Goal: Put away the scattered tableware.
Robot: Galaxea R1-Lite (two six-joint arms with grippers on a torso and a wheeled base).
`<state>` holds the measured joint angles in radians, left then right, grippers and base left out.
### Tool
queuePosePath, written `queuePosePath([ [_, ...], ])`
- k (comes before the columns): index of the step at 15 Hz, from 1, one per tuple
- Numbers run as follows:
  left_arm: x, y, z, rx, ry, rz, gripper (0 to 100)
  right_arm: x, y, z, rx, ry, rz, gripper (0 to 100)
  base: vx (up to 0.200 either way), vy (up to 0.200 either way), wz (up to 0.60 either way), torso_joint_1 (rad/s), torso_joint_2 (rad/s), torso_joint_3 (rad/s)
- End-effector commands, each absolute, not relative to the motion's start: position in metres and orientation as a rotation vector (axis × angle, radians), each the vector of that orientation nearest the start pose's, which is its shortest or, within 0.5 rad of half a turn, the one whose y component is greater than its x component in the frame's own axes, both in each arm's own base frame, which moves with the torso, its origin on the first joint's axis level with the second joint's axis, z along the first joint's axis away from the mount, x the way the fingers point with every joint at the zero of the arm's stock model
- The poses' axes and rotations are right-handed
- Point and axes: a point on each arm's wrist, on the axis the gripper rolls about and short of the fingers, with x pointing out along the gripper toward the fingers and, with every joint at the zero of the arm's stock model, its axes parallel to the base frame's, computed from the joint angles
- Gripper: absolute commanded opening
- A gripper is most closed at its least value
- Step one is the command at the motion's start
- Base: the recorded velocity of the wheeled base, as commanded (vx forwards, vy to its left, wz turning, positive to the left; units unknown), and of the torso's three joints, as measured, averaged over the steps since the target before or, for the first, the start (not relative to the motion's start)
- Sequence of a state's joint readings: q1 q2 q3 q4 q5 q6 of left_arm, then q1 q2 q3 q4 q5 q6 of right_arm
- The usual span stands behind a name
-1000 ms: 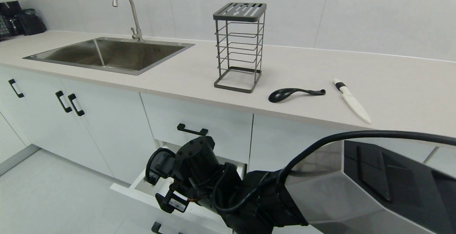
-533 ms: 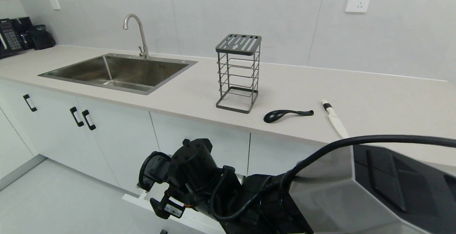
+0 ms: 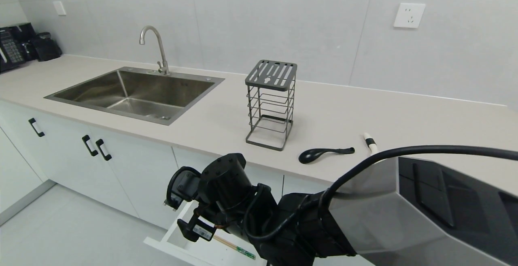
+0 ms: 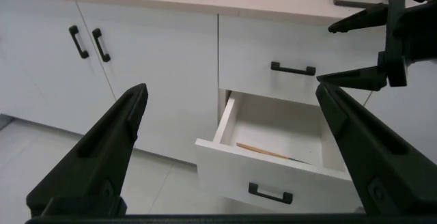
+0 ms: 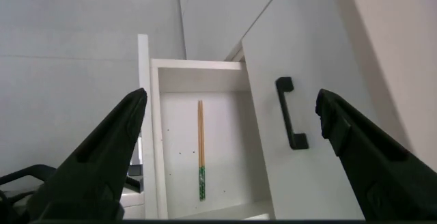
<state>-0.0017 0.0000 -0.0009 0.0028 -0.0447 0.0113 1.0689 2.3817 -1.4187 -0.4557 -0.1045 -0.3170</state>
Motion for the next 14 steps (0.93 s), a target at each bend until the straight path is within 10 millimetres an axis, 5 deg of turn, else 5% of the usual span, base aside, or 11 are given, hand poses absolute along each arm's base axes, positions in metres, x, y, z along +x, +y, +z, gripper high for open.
queuePosePath([
  [1, -0.023, -0.001, 0.076, 0.012, 0.001, -0.046, 100, 0.230, 0.408, 0.055, -0.582, 0.292, 1.007, 100, 0.000, 0.000, 0.00, 0.281, -0.54, -0.256],
  [10, -0.023, -0.001, 0.075, 0.012, 0.004, -0.046, 100, 0.228, 0.402, 0.057, -0.588, 0.307, 1.007, 100, 0.000, 0.000, 0.00, 0.298, -0.58, -0.280],
  [14, -0.023, -0.001, 0.075, 0.011, 0.004, -0.046, 100, 0.232, 0.390, 0.060, -0.566, 0.358, 1.138, 100, 0.000, 0.000, 0.00, 0.045, -0.10, -0.046],
])
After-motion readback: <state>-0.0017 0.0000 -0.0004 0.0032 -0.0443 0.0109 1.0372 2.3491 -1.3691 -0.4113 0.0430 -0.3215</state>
